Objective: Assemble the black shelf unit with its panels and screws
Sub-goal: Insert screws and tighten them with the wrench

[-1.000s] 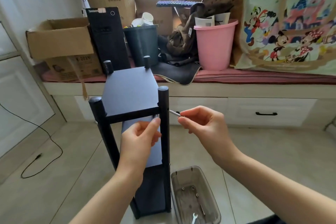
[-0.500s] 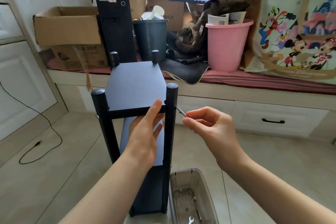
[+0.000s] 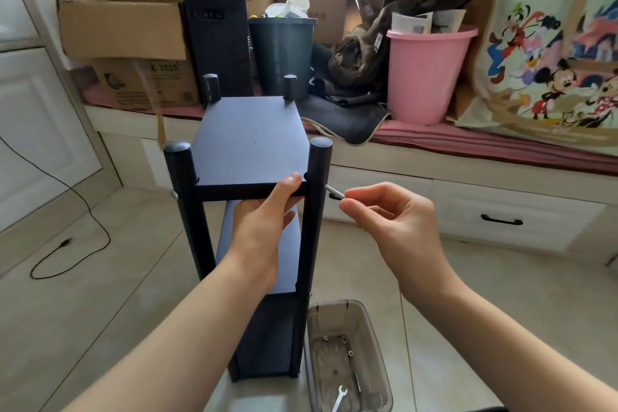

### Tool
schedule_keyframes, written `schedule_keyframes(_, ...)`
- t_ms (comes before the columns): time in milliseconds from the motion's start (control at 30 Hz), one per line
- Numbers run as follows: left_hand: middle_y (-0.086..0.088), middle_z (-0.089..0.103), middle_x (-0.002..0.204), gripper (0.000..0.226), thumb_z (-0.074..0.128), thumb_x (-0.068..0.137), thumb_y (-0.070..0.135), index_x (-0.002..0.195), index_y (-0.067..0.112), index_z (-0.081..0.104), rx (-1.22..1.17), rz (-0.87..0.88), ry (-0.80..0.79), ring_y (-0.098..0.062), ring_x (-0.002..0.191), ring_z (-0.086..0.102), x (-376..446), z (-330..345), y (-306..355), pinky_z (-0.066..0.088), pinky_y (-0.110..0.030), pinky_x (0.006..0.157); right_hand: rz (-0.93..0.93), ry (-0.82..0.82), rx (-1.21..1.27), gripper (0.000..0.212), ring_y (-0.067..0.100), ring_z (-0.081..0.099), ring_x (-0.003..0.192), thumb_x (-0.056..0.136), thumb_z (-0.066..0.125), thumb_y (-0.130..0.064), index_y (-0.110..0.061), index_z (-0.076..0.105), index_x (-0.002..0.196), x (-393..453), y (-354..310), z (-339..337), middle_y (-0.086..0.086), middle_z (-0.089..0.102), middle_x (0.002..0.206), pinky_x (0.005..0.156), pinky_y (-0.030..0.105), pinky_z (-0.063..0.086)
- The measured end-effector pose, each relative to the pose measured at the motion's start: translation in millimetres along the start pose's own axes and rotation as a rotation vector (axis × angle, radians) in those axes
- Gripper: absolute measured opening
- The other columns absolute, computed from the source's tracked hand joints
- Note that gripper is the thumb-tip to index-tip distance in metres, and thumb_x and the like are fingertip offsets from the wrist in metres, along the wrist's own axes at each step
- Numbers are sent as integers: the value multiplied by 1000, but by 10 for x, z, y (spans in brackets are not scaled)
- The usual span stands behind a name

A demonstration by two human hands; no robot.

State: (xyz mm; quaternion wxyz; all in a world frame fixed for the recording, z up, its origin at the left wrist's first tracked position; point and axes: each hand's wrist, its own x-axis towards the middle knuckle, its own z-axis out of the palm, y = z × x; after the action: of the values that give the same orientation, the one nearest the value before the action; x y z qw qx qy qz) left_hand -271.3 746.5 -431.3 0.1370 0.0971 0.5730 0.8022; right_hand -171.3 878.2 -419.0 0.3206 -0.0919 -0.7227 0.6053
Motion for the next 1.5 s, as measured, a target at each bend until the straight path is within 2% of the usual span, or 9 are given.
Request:
schedule_keyframes(300, -2, 76, 112, 36, 65, 93, 33, 124, 16, 66, 13, -4, -15, -19, 108, 71, -37, 3, 6, 45, -44, 109, -58, -3, -17, 7, 6, 68, 67, 81, 79, -13, -16, 75, 85, 37, -31, 102, -4, 74, 77, 64, 12, 49)
schedule_keyframes(567, 0, 76, 108, 29, 65, 92, 35, 116, 19, 69, 12, 3, -23, -16, 105, 71, -62, 5, 15, 46, -43, 107, -133, 23, -197, 5, 12, 69, 73, 83, 79, -17, -17, 75, 86, 56, -59, 149, -8, 74, 80, 71, 27, 55)
schedule_keyframes(800, -1, 76, 107, 35, 65, 93, 34, 120, 13, 69, 11, 0, -21, -15, 103, 72, -57, 7, 19, 47, -41, 105, -140, 30, -231, 5, 14, 70, 77, 83, 79, -18, -16, 76, 87, 69, -92, 178, -8, 75, 81, 76, 40, 57)
schedule_keyframes(967, -1, 76, 109, 36, 64, 94, 35, 122, 13, 68, 20, -5, -16, -16, 105, 71, -55, 5, 22, 48, -39, 104, -187, 44, -300, 7, 14, 66, 71, 83, 79, -17, -18, 74, 87, 69, -78, 200, -10, 73, 80, 71, 36, 56)
schedule_keyframes(1067, -2, 76, 110, 36, 64, 94, 35, 123, 14, 68, 20, -8, -11, -17, 105, 71, -57, 12, 25, 48, -39, 103, -326, 64, -467, 8, 12, 61, 68, 83, 80, -17, -19, 74, 88, 63, -65, 185, -11, 71, 81, 69, 31, 52)
schedule_keyframes(1167, -2, 76, 109, 36, 64, 93, 36, 121, 13, 68, 21, -12, -9, -17, 105, 71, -59, 13, 22, 48, -39, 103, -510, 72, -700, 8, 13, 59, 69, 84, 79, -16, -16, 75, 91, 66, -60, 169, -7, 71, 84, 70, 40, 52)
schedule_keyframes(1233, -2, 76, 110, 38, 64, 93, 37, 122, 12, 68, 26, -15, -12, -17, 106, 70, -56, 10, 21, 48, -38, 103, -441, 68, -647, 8, 11, 60, 69, 84, 79, -18, -18, 76, 91, 76, -67, 163, -10, 72, 84, 71, 37, 52)
schedule_keyframes(1367, -2, 76, 111, 39, 64, 94, 36, 124, 12, 67, 23, -17, -12, -17, 106, 71, -56, 3, 18, 48, -35, 100, -153, 22, -259, 5, 9, 70, 77, 84, 77, -13, -15, 78, 88, 109, -92, 152, -8, 75, 81, 76, 29, 56)
schedule_keyframes(1500, -1, 76, 110, 39, 64, 93, 37, 124, 13, 67, 31, -18, -5, -15, 105, 71, -52, 10, 16, 49, -34, 99, -227, 20, -370, 8, 11, 65, 72, 84, 78, -14, -20, 74, 87, 98, -74, 167, -13, 72, 80, 71, 24, 53)
